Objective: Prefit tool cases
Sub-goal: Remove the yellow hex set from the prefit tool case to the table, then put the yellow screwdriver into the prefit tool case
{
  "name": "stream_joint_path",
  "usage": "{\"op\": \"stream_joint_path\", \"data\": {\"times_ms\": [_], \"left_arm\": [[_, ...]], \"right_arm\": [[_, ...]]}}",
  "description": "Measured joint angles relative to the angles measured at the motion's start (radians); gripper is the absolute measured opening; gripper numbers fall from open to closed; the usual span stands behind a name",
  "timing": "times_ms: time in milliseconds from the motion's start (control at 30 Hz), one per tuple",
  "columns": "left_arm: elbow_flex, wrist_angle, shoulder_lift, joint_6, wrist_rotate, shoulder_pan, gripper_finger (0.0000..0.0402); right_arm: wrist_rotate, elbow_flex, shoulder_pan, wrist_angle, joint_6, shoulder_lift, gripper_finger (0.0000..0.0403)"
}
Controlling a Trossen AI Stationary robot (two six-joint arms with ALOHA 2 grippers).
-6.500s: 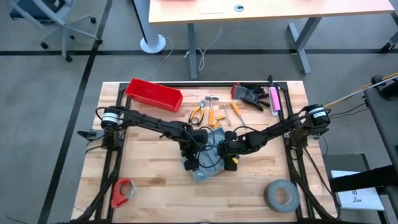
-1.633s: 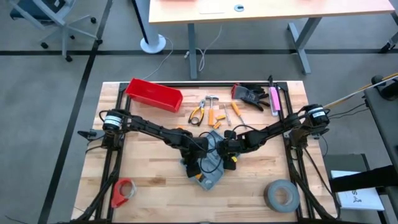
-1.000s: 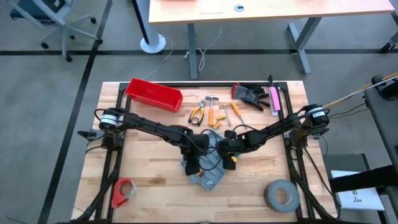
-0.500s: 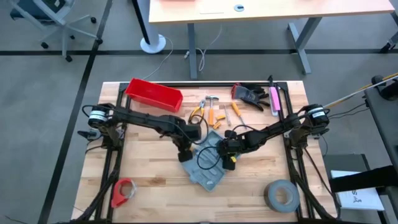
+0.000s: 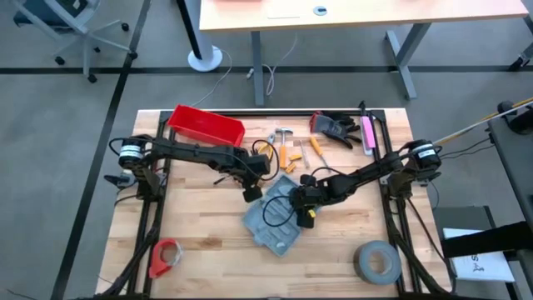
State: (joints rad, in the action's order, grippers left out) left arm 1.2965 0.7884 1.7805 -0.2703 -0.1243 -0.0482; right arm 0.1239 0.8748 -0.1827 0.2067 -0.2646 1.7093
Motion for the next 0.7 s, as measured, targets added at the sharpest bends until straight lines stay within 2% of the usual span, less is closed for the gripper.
{"op": "stream_joint_path", "data": {"times_ms": [167, 500, 700], "left_arm": [[-0.004, -0.007, 0.018, 0.0, -0.001, -0.006, 0.0026], [-0.006, -0.028, 0.087, 0.053, -0.032, -0.007, 0.0155], [-0.003, -0.033, 0.06, 0.063, -0.031, -0.007, 0.0198]], "right_arm": [[0.006, 0.002, -0.007, -0.005, 0.002, -0.035, 0.0183], [0.03, 0.002, -0.009, -0.002, -0.006, -0.052, 0.0183], [0.038, 0.002, -0.012, 0.026, -0.011, -0.053, 0.0183]]}}
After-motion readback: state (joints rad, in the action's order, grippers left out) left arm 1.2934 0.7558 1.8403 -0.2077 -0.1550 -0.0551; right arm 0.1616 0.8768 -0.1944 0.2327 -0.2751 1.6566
